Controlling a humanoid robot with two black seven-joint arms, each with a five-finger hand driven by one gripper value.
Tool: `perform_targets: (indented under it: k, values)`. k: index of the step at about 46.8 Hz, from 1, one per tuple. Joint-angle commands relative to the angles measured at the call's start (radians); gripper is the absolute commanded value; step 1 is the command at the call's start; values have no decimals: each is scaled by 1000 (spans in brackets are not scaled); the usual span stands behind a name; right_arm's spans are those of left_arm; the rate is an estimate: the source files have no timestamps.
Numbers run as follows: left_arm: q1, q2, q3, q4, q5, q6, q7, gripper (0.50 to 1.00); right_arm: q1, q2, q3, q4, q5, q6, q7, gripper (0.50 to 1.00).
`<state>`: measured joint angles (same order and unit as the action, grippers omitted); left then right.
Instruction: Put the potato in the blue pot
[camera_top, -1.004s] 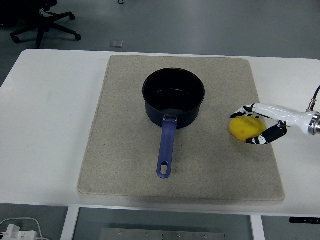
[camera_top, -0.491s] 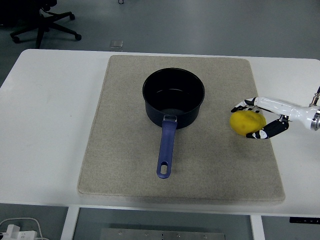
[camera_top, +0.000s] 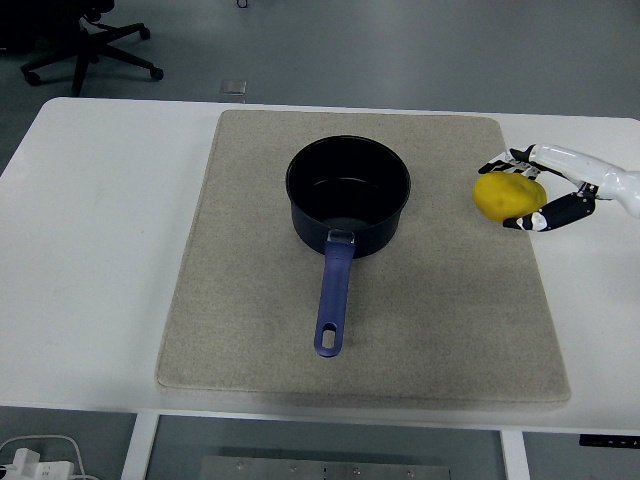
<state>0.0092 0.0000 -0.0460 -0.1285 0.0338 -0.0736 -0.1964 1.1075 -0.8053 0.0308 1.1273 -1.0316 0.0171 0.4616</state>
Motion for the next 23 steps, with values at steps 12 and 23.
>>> perform_targets:
  k: [12,23]
  values:
    - [0,0,0,0,0,0,0,994,114,0,0,-14,42,33,-1,500]
    - [0,0,0,0,0,0,0,996,179,52,-6,-12,44,67,-9,500]
